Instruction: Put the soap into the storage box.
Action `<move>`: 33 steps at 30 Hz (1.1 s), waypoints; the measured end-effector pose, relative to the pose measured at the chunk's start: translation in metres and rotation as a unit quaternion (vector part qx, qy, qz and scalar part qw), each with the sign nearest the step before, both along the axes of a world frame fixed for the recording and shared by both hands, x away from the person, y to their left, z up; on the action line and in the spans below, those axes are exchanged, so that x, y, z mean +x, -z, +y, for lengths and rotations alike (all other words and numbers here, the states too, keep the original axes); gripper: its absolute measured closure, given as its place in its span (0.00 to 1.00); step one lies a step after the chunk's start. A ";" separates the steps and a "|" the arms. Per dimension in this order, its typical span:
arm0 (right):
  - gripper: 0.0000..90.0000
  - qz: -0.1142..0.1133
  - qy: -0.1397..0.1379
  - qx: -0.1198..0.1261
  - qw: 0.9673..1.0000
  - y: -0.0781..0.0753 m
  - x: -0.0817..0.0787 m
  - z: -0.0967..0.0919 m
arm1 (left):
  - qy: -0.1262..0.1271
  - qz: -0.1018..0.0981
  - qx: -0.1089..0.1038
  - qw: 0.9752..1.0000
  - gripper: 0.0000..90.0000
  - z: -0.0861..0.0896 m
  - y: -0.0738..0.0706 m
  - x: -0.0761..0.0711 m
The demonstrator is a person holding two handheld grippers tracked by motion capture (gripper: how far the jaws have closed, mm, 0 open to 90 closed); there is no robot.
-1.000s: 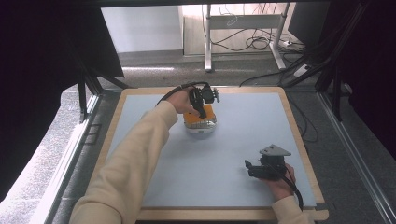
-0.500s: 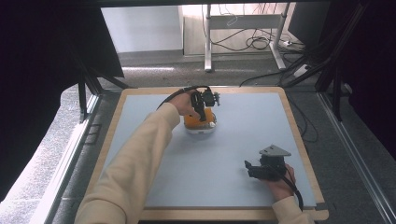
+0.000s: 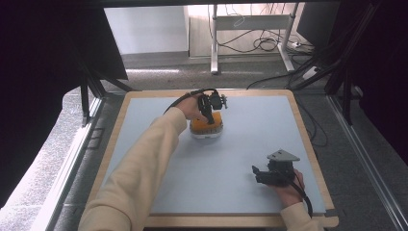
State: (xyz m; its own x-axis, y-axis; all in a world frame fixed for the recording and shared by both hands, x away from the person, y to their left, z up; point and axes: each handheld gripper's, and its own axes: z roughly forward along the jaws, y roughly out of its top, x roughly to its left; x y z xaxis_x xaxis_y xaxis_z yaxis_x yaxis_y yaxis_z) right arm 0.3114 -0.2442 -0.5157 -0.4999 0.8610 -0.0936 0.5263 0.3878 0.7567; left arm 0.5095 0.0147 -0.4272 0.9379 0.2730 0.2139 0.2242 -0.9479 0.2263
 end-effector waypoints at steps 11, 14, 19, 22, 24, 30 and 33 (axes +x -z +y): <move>0.16 0.002 0.001 -0.002 1.000 0.000 0.000 0.000 | -0.043 -0.046 -0.032 0.998 0.41 0.018 -0.018 -0.003; 0.16 0.002 0.001 -0.002 1.000 0.000 0.000 0.001 | -0.050 -0.048 -0.041 0.997 0.36 0.020 -0.021 -0.005; 0.16 0.001 0.001 -0.002 1.000 0.000 0.000 0.000 | -0.061 -0.055 -0.073 0.994 0.29 0.032 -0.033 -0.023; 0.16 0.000 0.001 -0.002 1.000 0.000 0.000 0.000 | -0.062 -0.059 -0.076 0.993 0.28 0.037 -0.037 -0.032; 0.16 -0.001 -0.001 -0.003 1.000 0.000 0.000 0.001 | -0.066 -0.060 -0.080 0.993 0.28 0.042 -0.038 -0.040; 0.16 -0.005 0.002 -0.003 1.000 -0.001 -0.001 0.002 | -0.068 -0.073 -0.097 0.990 0.25 0.064 -0.032 -0.080; 0.16 -0.005 0.003 -0.004 1.000 -0.001 -0.001 0.002 | -0.074 -0.071 -0.117 0.988 0.25 0.075 -0.027 -0.098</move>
State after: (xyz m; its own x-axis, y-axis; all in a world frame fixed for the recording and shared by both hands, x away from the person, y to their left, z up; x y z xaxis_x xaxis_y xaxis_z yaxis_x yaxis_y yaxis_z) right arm 0.3104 -0.2425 -0.5144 -0.4935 0.8633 -0.1060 0.5207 0.3909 0.7590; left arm 0.4111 0.0900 -0.4004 0.8491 0.4623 0.2556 0.3066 -0.8253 0.4741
